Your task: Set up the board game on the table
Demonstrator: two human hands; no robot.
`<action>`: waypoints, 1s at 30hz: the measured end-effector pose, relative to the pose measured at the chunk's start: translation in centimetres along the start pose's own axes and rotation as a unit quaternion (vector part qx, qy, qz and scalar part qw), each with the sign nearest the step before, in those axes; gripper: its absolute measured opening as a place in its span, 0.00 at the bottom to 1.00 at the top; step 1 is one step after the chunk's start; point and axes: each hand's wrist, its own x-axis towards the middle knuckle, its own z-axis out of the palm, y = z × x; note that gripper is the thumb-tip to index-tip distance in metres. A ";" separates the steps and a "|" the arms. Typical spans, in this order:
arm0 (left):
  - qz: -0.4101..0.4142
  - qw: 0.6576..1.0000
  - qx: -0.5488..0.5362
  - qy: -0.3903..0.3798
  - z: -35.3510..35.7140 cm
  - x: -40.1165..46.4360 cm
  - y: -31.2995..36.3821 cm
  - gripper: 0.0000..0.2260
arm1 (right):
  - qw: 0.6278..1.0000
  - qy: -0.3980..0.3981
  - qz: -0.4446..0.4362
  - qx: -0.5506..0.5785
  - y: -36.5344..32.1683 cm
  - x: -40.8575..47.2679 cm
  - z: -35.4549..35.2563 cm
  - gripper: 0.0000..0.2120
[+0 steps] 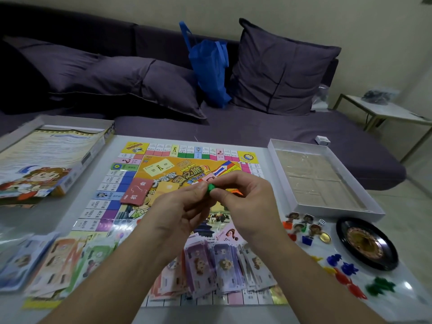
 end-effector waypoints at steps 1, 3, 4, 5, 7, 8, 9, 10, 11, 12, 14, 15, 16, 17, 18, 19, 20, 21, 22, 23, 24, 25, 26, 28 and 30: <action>-0.001 1.000 -0.003 -0.002 0.1 -0.1 0.1 0.17 | 1.000 0.002 0.002 0.007 0.1 0.0 0.0 0.09; -0.001 1.000 -0.002 -0.003 0.1 -0.2 0.2 0.19 | 1.000 0.003 0.002 0.019 0.3 0.1 -0.1 0.09; -0.001 1.000 0.002 -0.004 0.1 -0.3 0.3 0.20 | 1.000 0.003 0.002 0.024 0.4 0.0 -0.1 0.10; -0.003 1.000 0.004 -0.004 0.2 -0.4 0.3 0.20 | 1.000 0.002 0.001 0.026 0.5 0.0 -0.2 0.10; -0.007 1.000 -0.001 -0.003 0.3 -0.4 0.2 0.18 | 1.000 0.000 -0.002 0.024 0.7 0.0 -0.2 0.12; -0.009 1.000 -0.003 -0.004 0.3 -0.4 0.0 0.17 | 1.000 -0.001 -0.006 0.021 0.8 0.0 -0.2 0.12; -0.010 1.000 -0.002 -0.005 0.3 -0.4 -0.1 0.16 | 1.000 -0.003 -0.012 0.018 0.9 -0.1 -0.3 0.13; -0.009 1.000 0.000 -0.006 0.3 -0.4 -0.2 0.17 | 1.000 -0.005 -0.021 0.015 0.9 -0.1 -0.3 0.13; -0.006 1.000 0.001 -0.006 0.3 -0.4 -0.3 0.19 | 0.999 -0.006 -0.028 0.016 0.9 -0.2 -0.4 0.14; -0.003 1.000 -0.001 -0.007 0.4 -0.4 -0.4 0.20 | 0.999 -0.005 -0.031 0.023 0.9 -0.2 -0.4 0.14; 0.002 1.000 -0.015 -0.012 0.7 -0.5 -0.6 0.20 | 0.998 0.000 -0.027 0.053 0.9 -0.2 -0.4 0.12; 0.002 1.000 -0.026 -0.016 0.8 -0.6 -0.7 0.19 | 0.997 0.003 -0.024 0.067 1.0 -0.2 -0.4 0.11; 0.002 0.999 -0.036 -0.018 1.0 -0.6 -0.8 0.17 | 0.997 0.007 -0.020 0.079 1.0 -0.2 -0.4 0.11; 0.002 0.999 -0.043 -0.018 1.1 -0.7 -0.9 0.16 | 0.996 0.011 -0.017 0.090 1.0 -0.2 -0.3 0.12; 0.001 0.999 -0.045 -0.016 1.2 -0.7 -0.9 0.14 | 0.995 0.015 -0.016 0.096 1.1 -0.2 -0.2 0.12; -0.001 0.999 -0.041 -0.012 1.2 -0.8 -1.0 0.14 | 0.995 0.017 -0.019 0.095 1.2 -0.2 -0.2 0.13; -0.004 0.999 -0.034 -0.007 1.3 -0.9 -1.1 0.13 | 0.996 0.017 -0.024 0.089 1.3 -0.2 -0.3 0.13; -0.006 1.000 -0.027 -0.004 1.3 -1.0 -1.1 0.11 | 0.996 0.015 -0.028 0.080 1.4 -0.3 -0.3 0.13; -0.008 1.000 -0.019 -0.002 1.3 -1.1 -1.1 0.10 | 0.997 0.014 -0.031 0.073 1.4 -0.4 -0.5 0.12; -0.009 1.000 -0.012 -0.001 1.3 -1.1 -1.1 0.09 | 0.998 0.012 -0.034 0.060 1.5 -0.5 -0.7 0.12; -0.008 1.000 -0.005 0.001 1.3 -1.2 -1.2 0.09 | 0.998 0.011 -0.041 0.042 1.6 -0.5 -0.8 0.12; -0.007 1.000 0.000 0.003 1.4 -1.2 -1.2 0.10 | 0.999 0.010 -0.050 0.019 1.7 -0.5 -1.0 0.12; -0.006 1.000 0.007 0.006 1.5 -1.2 -1.3 0.12 | 0.998 0.008 -0.060 -0.002 1.8 -0.6 -1.2 0.12; -0.010 1.000 0.019 0.009 1.6 -1.1 -1.5 0.14 | 0.997 0.004 -0.076 -0.033 2.1 -0.7 -1.4 0.12; -0.016 1.000 0.021 0.005 1.7 -1.1 -1.7 0.14 | 0.995 -0.003 -0.085 -0.056 2.2 -0.8 -1.6 0.11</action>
